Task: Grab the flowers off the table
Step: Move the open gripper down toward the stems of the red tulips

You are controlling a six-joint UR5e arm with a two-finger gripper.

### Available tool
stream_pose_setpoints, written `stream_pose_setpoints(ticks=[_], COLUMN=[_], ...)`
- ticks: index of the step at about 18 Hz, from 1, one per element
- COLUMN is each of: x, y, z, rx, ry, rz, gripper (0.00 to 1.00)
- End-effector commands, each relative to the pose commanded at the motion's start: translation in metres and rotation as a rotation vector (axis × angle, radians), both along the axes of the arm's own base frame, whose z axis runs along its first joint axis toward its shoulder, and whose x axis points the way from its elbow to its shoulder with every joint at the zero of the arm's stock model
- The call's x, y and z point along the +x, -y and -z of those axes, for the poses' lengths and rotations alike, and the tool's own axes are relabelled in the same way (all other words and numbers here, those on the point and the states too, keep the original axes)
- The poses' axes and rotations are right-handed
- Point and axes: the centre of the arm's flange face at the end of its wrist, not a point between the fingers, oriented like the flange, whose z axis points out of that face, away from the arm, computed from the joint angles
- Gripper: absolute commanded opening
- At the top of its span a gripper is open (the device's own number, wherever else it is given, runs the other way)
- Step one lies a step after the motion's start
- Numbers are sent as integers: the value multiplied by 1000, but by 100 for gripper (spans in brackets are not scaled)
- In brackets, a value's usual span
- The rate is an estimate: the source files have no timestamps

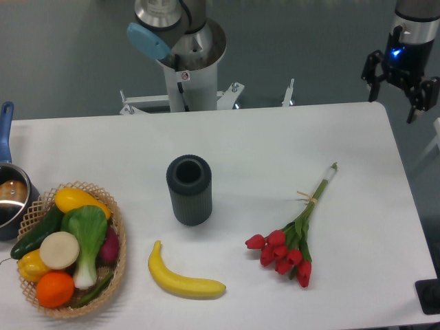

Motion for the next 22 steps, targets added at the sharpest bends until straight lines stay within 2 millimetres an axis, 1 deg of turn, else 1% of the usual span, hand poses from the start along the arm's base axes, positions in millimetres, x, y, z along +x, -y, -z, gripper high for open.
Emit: stream_pose_setpoints(ticks=[5,8,9,11,12,14,16,18,20,22], x=[1,8,11,11,12,18,18,18,19,22], y=[-2,-9,-12,-14,-19,-35,-57,-75,-86,-98], z=[3,17,24,25,30,44,72,92,112,123], rx=[1,46,95,114,115,117,122,135,136,131], ry=[10,48,82,109,124,164,186,154,170,192], rz=[2,-14,-67,-141,-150,-166,-190,-190,-196,-191], gripper=[100,100,100,100,100,100,100,100,100,100])
